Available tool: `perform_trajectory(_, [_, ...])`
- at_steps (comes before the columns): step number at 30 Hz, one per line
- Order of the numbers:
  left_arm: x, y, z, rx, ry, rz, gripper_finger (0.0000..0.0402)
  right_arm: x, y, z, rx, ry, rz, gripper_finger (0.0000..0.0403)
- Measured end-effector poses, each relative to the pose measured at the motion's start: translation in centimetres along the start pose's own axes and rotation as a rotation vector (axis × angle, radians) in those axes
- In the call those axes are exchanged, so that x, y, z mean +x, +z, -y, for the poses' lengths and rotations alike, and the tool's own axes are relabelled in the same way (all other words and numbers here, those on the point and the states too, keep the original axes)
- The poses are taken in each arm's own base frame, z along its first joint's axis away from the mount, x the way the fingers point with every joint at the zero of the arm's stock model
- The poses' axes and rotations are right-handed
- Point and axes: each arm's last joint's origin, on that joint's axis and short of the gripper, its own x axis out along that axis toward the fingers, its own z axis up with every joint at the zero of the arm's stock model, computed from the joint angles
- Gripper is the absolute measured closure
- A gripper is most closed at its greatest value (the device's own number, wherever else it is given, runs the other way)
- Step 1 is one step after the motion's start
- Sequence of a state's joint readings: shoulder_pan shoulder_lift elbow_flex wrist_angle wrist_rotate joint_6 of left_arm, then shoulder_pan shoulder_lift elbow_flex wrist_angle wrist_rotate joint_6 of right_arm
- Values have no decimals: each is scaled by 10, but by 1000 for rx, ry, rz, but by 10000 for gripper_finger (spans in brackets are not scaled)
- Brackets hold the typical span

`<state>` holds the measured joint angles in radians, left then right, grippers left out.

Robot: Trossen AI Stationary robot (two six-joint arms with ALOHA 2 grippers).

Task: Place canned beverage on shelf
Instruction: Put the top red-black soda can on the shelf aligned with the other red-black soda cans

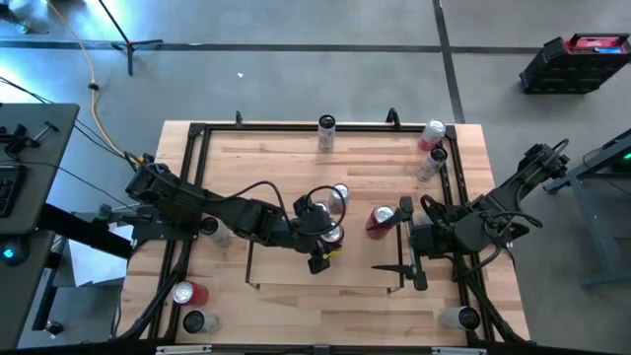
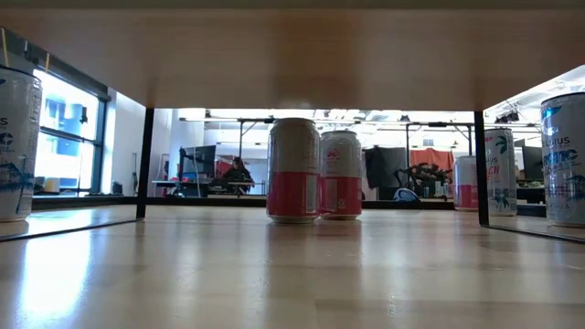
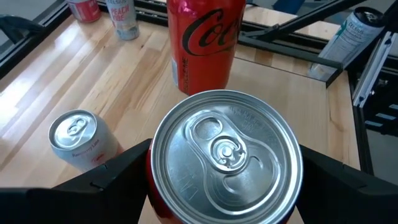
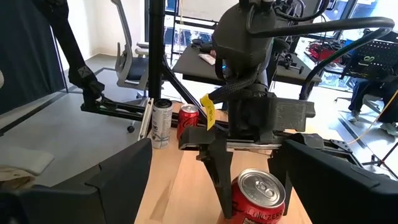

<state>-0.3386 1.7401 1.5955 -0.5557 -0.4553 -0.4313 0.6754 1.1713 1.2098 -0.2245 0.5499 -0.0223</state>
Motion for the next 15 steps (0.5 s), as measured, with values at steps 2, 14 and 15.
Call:
perform_trajectory(2, [0,0,0,7,0,0,91,0,0,0,-1,0,-2,59])
perform_trajectory(14, [0,-1,0,30,-8,-13,90,1,-13,6,29,-123,-112,59])
perform_trajectory(15, [0,-1,0,30,-14,-17,88,1,-13,6,28,-122,-112,59])
